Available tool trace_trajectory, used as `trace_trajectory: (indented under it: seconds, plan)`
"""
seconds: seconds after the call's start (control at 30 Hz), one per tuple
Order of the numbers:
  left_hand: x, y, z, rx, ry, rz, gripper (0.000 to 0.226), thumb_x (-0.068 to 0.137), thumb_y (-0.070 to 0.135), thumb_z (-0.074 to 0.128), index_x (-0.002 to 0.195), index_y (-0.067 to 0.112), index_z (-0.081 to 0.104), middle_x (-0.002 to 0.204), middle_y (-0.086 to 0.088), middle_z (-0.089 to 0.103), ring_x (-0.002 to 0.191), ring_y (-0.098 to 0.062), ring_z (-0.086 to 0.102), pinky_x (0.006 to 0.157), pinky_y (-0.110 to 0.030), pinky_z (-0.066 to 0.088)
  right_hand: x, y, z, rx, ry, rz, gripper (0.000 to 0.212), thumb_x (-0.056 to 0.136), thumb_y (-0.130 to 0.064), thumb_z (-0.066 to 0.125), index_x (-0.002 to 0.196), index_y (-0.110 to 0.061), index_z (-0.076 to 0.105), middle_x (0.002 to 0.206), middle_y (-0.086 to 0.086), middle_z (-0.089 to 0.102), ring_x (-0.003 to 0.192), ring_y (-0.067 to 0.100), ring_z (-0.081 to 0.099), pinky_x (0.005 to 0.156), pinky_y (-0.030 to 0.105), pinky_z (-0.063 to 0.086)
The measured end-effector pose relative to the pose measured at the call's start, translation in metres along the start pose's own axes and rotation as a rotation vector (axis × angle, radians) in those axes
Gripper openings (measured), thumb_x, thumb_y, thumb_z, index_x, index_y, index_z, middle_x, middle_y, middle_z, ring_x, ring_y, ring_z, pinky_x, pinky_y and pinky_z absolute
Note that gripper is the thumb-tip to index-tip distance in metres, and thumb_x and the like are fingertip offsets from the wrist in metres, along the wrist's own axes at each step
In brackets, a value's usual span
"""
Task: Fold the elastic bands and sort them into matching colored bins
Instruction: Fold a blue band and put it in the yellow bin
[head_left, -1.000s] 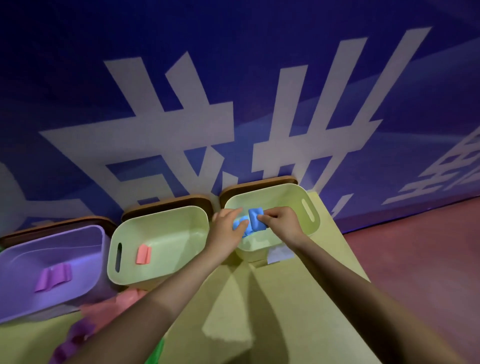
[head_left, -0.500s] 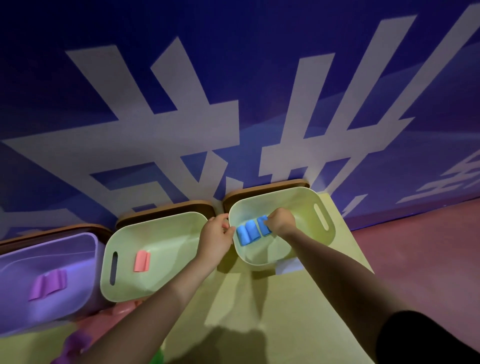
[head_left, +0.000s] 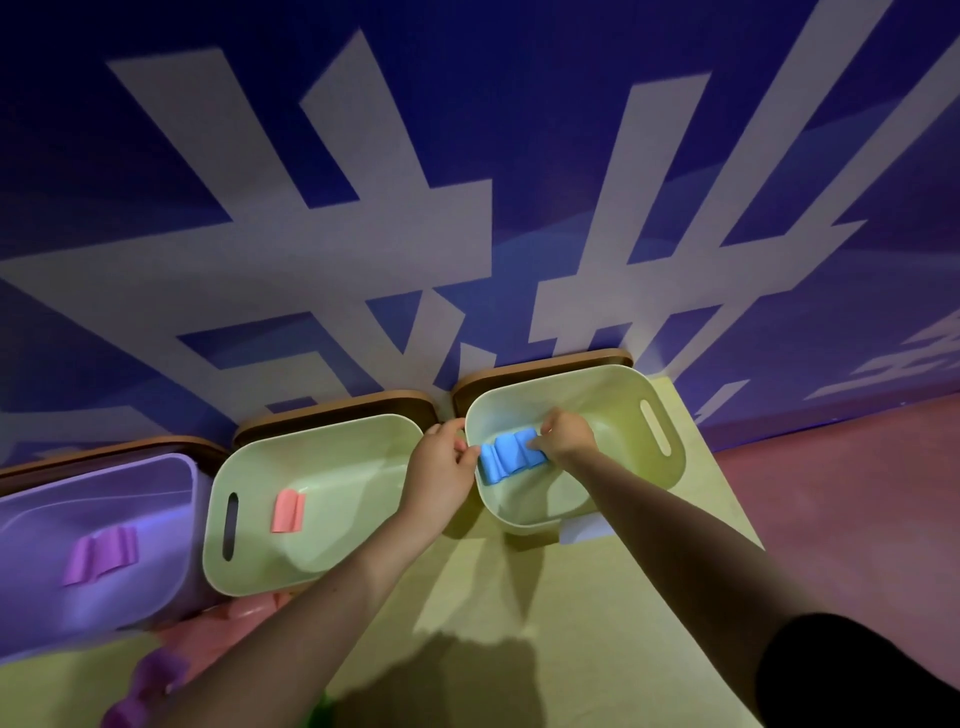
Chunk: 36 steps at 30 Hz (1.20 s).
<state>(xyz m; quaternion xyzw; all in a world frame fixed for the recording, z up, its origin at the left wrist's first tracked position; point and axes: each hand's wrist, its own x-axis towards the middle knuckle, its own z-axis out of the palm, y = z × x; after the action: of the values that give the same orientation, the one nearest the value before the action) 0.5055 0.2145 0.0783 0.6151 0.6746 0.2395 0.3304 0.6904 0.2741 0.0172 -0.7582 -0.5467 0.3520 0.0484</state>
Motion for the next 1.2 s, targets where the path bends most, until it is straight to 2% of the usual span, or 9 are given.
trace_trajectory:
  seconds: [0.27, 0.47, 0.63, 0.73, 0.8, 0.87, 0.97, 1.1, 1.2]
  plan:
    - [-0.001, 0.002, -0.001, 0.007, -0.007, -0.001, 0.033, 0.092, 0.017, 0.058, 0.126, 0.015, 0.056, 0.093, -0.002, 0.056, 0.078, -0.018, 0.063, 0.074, -0.03, 0.052, 0.002, 0.005, 0.002, -0.055, -0.022, 0.036, 0.032, 0.087, -0.033, 0.065, 0.105, -0.007, 0.066, 0.105, 0.011, 0.066, 0.099, 0.028, 0.06, 0.086, 0.033, 0.048]
    - [-0.001, 0.007, -0.004, 0.024, -0.018, -0.028, 0.032, 0.093, 0.018, 0.058, 0.125, 0.014, 0.058, 0.094, -0.004, 0.059, 0.079, -0.019, 0.063, 0.076, -0.031, 0.054, -0.004, 0.005, -0.008, -0.055, -0.05, 0.074, 0.03, 0.091, -0.037, 0.058, 0.098, -0.008, 0.063, 0.091, 0.007, 0.059, 0.083, 0.023, 0.054, 0.071, 0.029, 0.041]
    - [-0.005, 0.014, -0.009, 0.065, -0.031, -0.049, 0.031, 0.094, 0.022, 0.054, 0.122, 0.01, 0.059, 0.1, -0.008, 0.062, 0.087, -0.021, 0.061, 0.078, -0.03, 0.048, -0.012, -0.001, -0.023, -0.014, -0.051, 0.056, 0.026, 0.09, -0.035, 0.06, 0.09, -0.01, 0.062, 0.09, 0.008, 0.062, 0.08, 0.023, 0.058, 0.069, 0.029, 0.046]
    - [-0.014, 0.023, -0.015, 0.084, -0.019, -0.051, 0.033, 0.094, 0.022, 0.054, 0.123, 0.009, 0.059, 0.107, -0.01, 0.063, 0.097, -0.023, 0.059, 0.082, -0.028, 0.043, -0.03, -0.01, -0.035, 0.011, -0.019, -0.002, 0.027, 0.093, -0.034, 0.058, 0.091, -0.007, 0.063, 0.088, 0.01, 0.061, 0.081, 0.024, 0.056, 0.073, 0.031, 0.045]
    - [-0.025, 0.029, -0.022, 0.054, -0.016, -0.053, 0.035, 0.093, 0.022, 0.054, 0.126, 0.01, 0.059, 0.11, -0.01, 0.062, 0.098, -0.024, 0.06, 0.086, -0.03, 0.045, -0.053, -0.016, -0.038, 0.131, 0.085, -0.089, 0.03, 0.093, -0.03, 0.058, 0.092, -0.002, 0.068, 0.091, 0.014, 0.067, 0.087, 0.028, 0.061, 0.077, 0.033, 0.047]
    - [-0.038, 0.029, -0.032, -0.016, -0.028, -0.054, 0.034, 0.092, 0.02, 0.053, 0.123, 0.012, 0.061, 0.109, -0.009, 0.063, 0.092, -0.025, 0.063, 0.086, -0.033, 0.05, -0.085, -0.026, -0.038, 0.322, 0.177, -0.19, 0.023, 0.091, -0.026, 0.06, 0.092, -0.005, 0.07, 0.088, 0.009, 0.069, 0.088, 0.026, 0.064, 0.076, 0.031, 0.047]
    - [-0.066, 0.025, -0.056, -0.147, -0.029, -0.051, 0.028, 0.093, 0.016, 0.05, 0.117, 0.015, 0.064, 0.104, -0.004, 0.063, 0.09, -0.025, 0.064, 0.085, -0.039, 0.054, -0.141, -0.045, -0.031, 0.519, 0.203, -0.333, 0.014, 0.091, -0.021, 0.061, 0.088, -0.01, 0.069, 0.076, -0.002, 0.066, 0.077, 0.017, 0.063, 0.074, 0.032, 0.05]
    - [-0.113, 0.002, -0.099, -0.367, -0.008, -0.051, 0.022, 0.096, 0.011, 0.048, 0.109, 0.019, 0.064, 0.096, 0.0, 0.06, 0.077, -0.016, 0.062, 0.066, -0.027, 0.055, -0.216, -0.07, -0.007, 0.712, 0.202, -0.49, 0.018, 0.093, -0.011, 0.056, 0.084, -0.003, 0.07, 0.067, -0.001, 0.064, 0.064, 0.005, 0.057, 0.063, 0.02, 0.045]
    - [-0.151, -0.029, -0.137, -0.449, 0.042, -0.066, 0.021, 0.096, 0.007, 0.05, 0.103, 0.019, 0.065, 0.096, -0.002, 0.065, 0.073, -0.014, 0.061, 0.061, -0.022, 0.052, -0.269, -0.086, 0.025, 0.829, 0.16, -0.542, 0.019, 0.094, -0.007, 0.055, 0.083, -0.003, 0.069, 0.068, 0.004, 0.061, 0.063, 0.006, 0.054, 0.061, 0.016, 0.043]
